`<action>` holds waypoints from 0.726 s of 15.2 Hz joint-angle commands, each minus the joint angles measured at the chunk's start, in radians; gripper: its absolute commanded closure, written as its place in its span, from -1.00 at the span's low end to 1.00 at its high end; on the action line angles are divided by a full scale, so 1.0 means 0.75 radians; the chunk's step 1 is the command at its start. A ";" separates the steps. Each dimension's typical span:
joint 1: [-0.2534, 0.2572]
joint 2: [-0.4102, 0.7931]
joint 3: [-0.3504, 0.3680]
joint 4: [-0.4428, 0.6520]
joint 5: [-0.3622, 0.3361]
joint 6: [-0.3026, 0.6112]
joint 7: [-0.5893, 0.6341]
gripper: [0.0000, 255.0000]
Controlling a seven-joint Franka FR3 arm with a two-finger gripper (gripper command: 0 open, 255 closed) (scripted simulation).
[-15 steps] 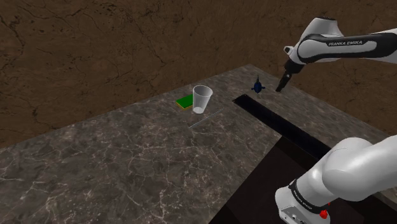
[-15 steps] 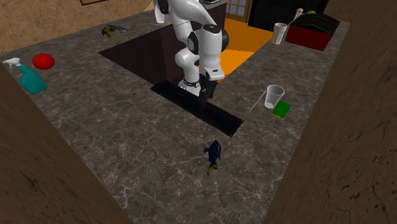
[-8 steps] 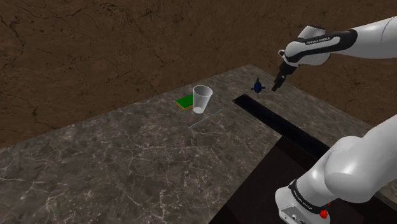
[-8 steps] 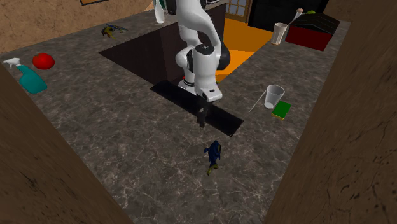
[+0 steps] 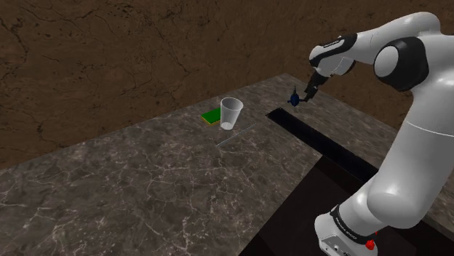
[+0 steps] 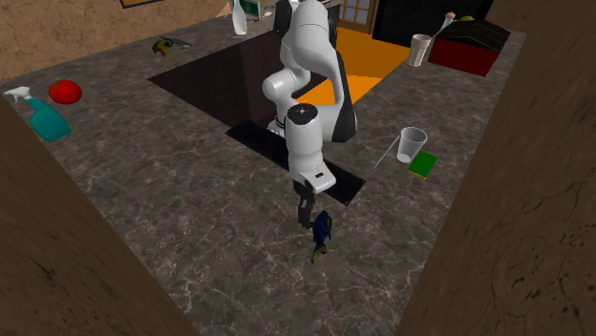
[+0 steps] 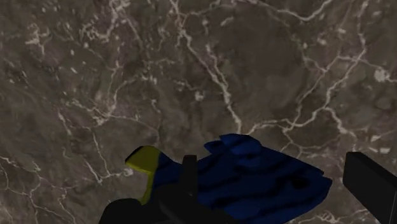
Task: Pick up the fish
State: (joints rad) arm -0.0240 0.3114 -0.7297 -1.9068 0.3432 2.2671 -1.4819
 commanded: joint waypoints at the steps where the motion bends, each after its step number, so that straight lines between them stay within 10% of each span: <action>1: -0.068 0.096 0.041 0.091 0.086 -0.020 -0.092 -1.00; 10: -0.100 0.168 0.086 0.048 0.159 0.079 -0.145 -1.00; 11: -0.099 0.165 0.086 0.043 0.158 0.082 -0.146 1.00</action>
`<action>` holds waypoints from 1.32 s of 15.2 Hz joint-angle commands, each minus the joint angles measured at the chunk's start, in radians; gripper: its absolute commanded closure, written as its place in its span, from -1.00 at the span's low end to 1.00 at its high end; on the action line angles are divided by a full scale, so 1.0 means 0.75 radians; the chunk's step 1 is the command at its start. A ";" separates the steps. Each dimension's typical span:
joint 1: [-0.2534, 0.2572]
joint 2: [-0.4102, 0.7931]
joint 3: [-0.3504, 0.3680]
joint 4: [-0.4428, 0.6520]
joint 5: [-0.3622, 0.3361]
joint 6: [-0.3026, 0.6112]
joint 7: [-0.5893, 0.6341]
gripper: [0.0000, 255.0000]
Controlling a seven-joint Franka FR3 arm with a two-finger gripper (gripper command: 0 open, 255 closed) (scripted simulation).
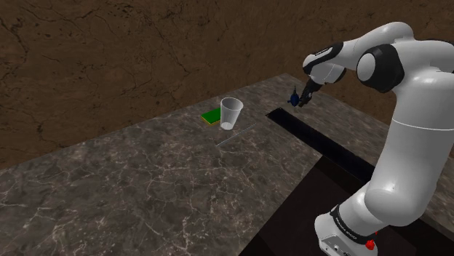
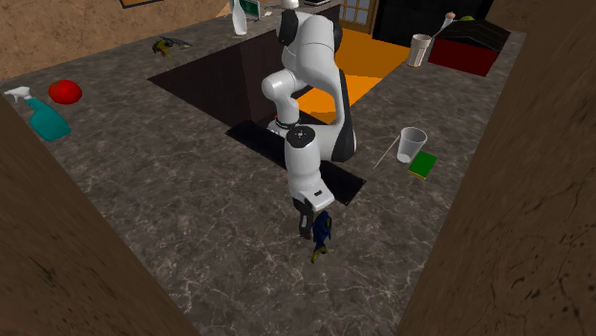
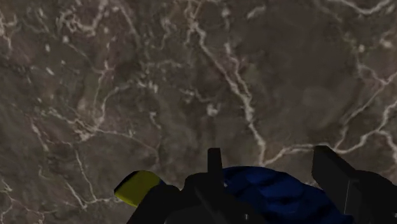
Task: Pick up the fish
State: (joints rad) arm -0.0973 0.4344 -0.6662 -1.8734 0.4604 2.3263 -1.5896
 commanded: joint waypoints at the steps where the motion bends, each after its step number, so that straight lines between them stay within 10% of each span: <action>1: 0.000 0.001 0.001 -0.002 0.002 0.003 -0.001 1.00; 20: 0.039 -0.097 -0.057 0.072 -0.102 -0.145 0.075 1.00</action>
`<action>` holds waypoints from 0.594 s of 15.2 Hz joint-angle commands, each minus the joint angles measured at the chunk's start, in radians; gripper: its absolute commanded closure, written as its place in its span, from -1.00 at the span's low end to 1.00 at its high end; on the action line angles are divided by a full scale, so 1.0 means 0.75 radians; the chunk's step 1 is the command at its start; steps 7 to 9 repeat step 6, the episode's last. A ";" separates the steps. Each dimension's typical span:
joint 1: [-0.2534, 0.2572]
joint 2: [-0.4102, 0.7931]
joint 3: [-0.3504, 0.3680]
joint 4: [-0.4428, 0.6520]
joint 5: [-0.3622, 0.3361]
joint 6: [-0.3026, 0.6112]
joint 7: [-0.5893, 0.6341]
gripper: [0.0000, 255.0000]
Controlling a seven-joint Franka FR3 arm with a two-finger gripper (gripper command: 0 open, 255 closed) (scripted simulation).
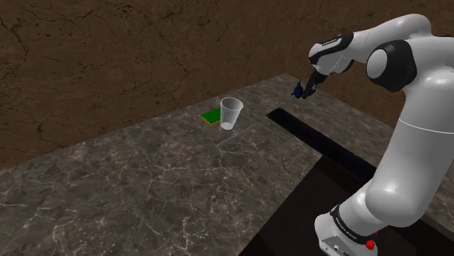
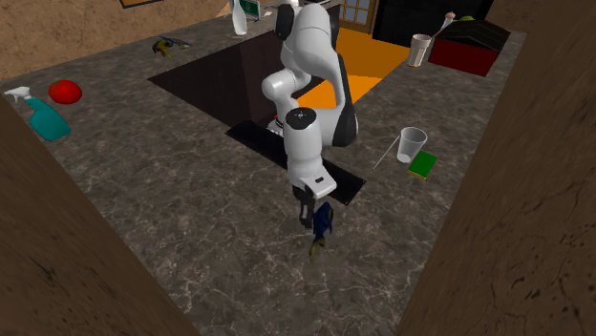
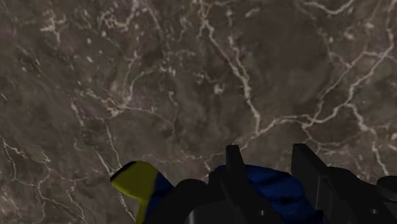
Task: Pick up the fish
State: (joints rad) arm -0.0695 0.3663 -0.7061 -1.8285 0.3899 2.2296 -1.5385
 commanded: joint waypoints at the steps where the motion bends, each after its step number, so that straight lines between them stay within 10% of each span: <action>1: 0.005 -0.014 -0.009 0.020 -0.017 -0.030 0.013 1.00; 9: 0.013 -0.038 -0.021 0.048 -0.042 -0.075 0.032 1.00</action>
